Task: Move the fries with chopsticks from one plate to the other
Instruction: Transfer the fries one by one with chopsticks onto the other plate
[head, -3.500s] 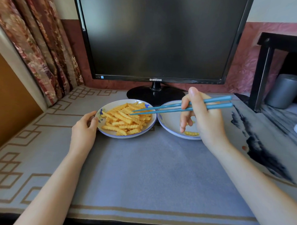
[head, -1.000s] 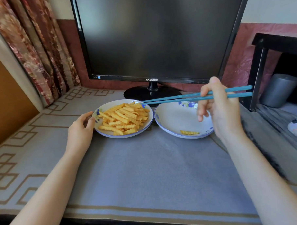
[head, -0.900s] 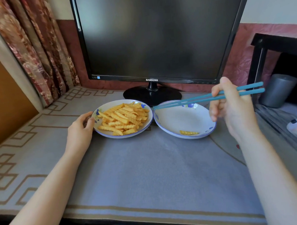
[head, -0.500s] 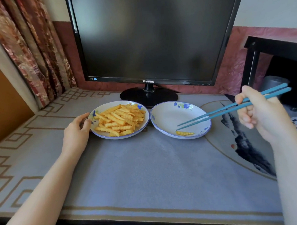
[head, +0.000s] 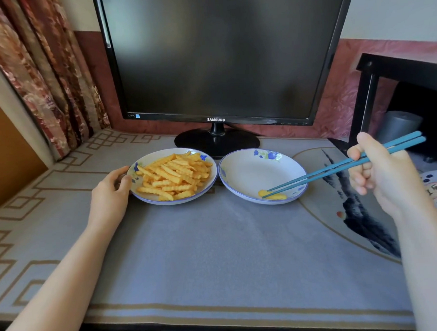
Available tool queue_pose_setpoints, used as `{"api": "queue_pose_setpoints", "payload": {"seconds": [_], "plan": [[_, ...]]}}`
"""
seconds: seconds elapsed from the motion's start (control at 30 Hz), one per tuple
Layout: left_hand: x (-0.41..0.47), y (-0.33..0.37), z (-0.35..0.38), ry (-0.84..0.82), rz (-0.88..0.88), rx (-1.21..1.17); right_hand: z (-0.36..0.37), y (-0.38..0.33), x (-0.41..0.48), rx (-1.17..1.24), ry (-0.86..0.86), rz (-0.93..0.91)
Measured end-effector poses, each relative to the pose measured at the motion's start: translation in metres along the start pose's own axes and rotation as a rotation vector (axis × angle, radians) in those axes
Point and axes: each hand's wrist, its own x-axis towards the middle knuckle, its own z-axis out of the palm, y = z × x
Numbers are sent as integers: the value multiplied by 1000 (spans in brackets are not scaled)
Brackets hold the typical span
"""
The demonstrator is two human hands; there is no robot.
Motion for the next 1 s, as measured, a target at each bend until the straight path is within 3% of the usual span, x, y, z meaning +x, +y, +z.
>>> {"api": "queue_pose_setpoints", "payload": {"seconds": [0.33, 1.0], "plan": [[-1, 1, -1, -4, -11, -7, 37, -14, -8, 230, 119, -82], [-1, 1, -1, 1, -5, -16, 168, -18, -13, 315, -228, -149]]}}
